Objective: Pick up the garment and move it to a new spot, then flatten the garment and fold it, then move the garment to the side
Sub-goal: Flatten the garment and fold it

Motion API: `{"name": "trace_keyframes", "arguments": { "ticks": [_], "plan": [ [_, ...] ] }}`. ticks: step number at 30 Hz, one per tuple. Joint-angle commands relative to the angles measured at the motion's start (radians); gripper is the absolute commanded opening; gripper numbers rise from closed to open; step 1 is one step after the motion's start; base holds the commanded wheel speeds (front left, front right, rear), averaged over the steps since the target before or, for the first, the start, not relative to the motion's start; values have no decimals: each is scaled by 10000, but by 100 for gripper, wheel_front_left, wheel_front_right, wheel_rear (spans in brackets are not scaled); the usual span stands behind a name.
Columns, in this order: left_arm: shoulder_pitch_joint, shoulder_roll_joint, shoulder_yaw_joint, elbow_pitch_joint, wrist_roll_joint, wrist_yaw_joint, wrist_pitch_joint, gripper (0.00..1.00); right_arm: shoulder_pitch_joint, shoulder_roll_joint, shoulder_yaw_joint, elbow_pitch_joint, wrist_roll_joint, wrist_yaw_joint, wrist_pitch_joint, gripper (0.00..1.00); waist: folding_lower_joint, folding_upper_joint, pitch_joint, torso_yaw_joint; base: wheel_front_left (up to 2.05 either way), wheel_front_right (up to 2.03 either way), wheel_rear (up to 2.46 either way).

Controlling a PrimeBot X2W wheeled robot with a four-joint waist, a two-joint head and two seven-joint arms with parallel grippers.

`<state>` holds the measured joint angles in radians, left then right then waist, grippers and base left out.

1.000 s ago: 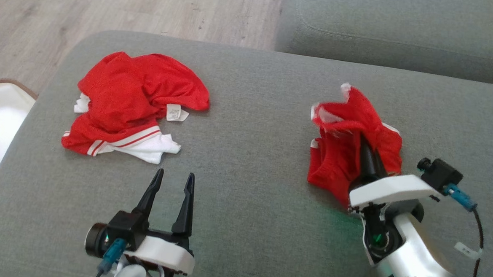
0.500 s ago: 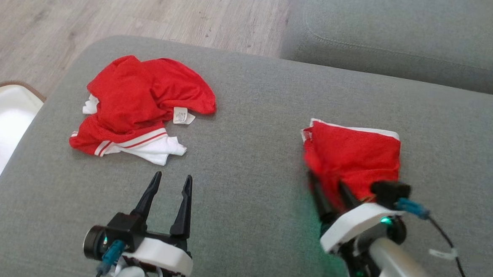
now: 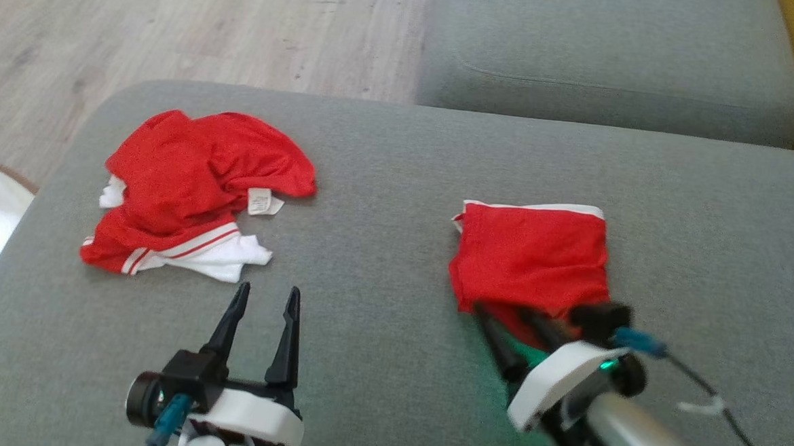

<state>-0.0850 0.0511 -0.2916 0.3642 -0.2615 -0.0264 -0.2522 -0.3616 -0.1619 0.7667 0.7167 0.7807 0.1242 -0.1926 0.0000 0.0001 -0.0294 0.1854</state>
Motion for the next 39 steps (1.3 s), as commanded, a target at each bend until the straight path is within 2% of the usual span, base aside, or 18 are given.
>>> {"name": "trace_keyframes", "arguments": {
  "ticks": [1,4,8,11,15,20,24,29,39],
  "plan": [
    [-323,36,351,-384,79,37,-95,100,-499,-114,-83,-316,51,65,-185,100,0,-1,-33,-145,0,0,0],
    [-287,31,487,-660,56,64,-95,100,-495,-396,-755,-869,-117,65,-525,100,0,-1,-30,-453,0,0,0],
    [-180,20,612,-970,63,101,-95,100,-188,-849,-1959,-1817,-1166,65,-676,100,0,-1,-7,-878,0,0,0],
    [-100,11,715,-1194,60,151,-95,100,418,-865,-3290,-2777,-2236,65,-686,100,0,-1,26,-1149,0,0,0],
    [-42,1,807,-1427,75,181,-95,100,1497,-483,-4965,-3880,-3863,65,-688,100,0,-1,83,-1400,0,0,0],
    [22,-5,929,-1558,21,231,-95,100,2785,581,-6618,-4700,-5504,65,-690,100,0,-1,138,-1548,0,0,0],
    [152,-6,1013,-1643,80,293,-95,100,3324,959,-6953,-5126,-6151,65,-690,100,0,-1,152,-1607,0,0,0],
    [343,-7,952,-1637,221,272,-95,100,3496,1090,-7063,-5277,-6442,65,-691,100,0,-1,180,-1572,0,0,0],
    [104,-8,608,-1584,235,214,-95,100,2808,1114,-7123,-4972,-6541,65,-691,100,0,-1,665,-1145,0,0,0]
  ]
}}
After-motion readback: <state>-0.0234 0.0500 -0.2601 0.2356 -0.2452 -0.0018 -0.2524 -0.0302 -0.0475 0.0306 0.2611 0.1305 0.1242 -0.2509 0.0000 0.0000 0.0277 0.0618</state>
